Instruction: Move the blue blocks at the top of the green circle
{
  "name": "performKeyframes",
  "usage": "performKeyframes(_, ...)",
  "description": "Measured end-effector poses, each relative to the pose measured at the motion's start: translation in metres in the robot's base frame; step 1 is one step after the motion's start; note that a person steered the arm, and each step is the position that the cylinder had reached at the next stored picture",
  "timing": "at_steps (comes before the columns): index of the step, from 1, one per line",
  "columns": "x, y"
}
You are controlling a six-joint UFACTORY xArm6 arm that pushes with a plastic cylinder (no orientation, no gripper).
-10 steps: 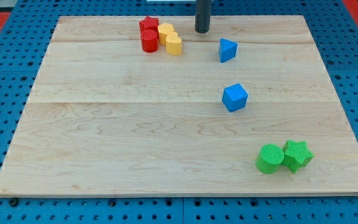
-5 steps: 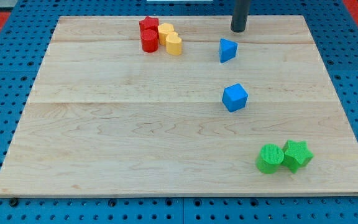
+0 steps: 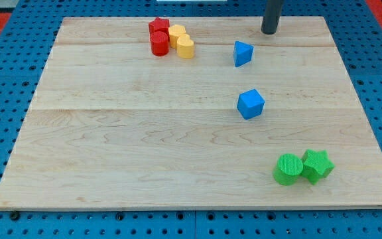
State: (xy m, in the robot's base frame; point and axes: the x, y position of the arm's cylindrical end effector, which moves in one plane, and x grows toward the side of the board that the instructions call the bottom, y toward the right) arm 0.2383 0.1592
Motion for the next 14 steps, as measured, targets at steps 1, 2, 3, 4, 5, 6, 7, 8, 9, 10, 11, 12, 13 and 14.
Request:
performKeyframes(1,0.022,0.0)
performKeyframes(2,0.054,-0.003)
performKeyframes(3,0.046,-0.021)
performKeyframes(4,0.047,-0.057)
performKeyframes(5,0.066,-0.089)
performKeyframes(6,0.101,-0.096)
performKeyframes(7,0.139,-0.096)
performKeyframes(8,0.156,-0.096)
performKeyframes(9,0.16,-0.081)
performKeyframes(10,0.194,-0.059)
performKeyframes(11,0.221,-0.037)
performKeyframes(12,0.233,0.001)
performKeyframes(13,0.255,0.007)
performKeyframes(14,0.246,0.006)
